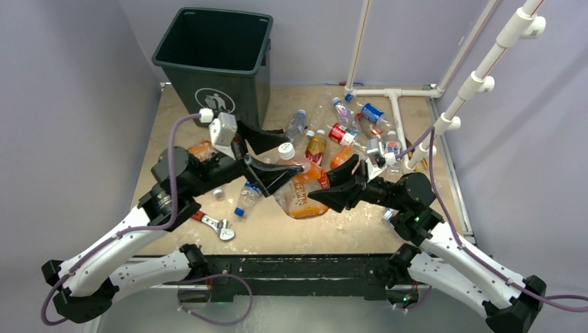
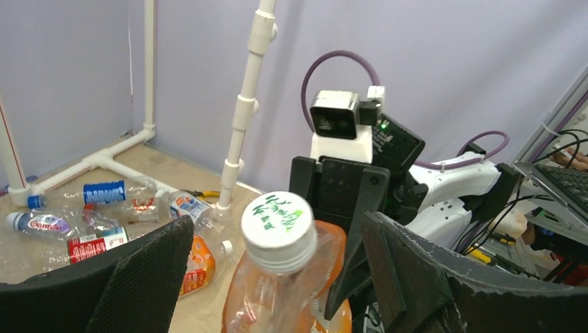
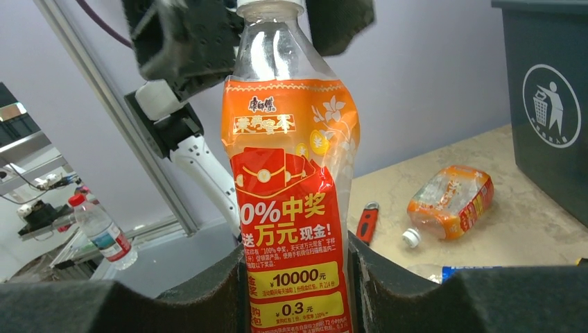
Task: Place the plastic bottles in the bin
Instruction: Pick up the plastic bottle at the center of the board, then place the plastic bottle in the trash bin.
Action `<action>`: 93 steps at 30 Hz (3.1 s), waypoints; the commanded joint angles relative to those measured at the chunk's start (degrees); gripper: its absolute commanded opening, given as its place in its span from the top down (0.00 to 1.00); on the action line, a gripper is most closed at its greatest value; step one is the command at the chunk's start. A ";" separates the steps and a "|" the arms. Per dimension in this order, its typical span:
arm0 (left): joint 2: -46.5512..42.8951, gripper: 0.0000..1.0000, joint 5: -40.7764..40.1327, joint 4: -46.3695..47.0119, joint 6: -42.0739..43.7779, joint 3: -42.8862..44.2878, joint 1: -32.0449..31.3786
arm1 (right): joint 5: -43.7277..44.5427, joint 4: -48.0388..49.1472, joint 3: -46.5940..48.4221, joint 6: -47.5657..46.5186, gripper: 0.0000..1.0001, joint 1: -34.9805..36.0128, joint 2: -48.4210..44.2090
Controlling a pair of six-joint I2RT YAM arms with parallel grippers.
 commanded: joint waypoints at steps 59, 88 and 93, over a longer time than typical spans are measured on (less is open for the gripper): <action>20.55 1.00 -56.94 14.69 44.84 29.36 0.55 | 29.94 -18.96 -4.73 -0.25 0.01 -0.09 -19.06; 52.15 1.00 -44.22 33.54 33.99 42.10 27.54 | 33.88 -17.67 -14.18 6.23 0.03 -0.09 -15.53; 55.14 1.00 -43.04 26.59 30.82 43.85 27.87 | 33.34 -18.16 -15.70 7.18 0.03 -0.09 -16.29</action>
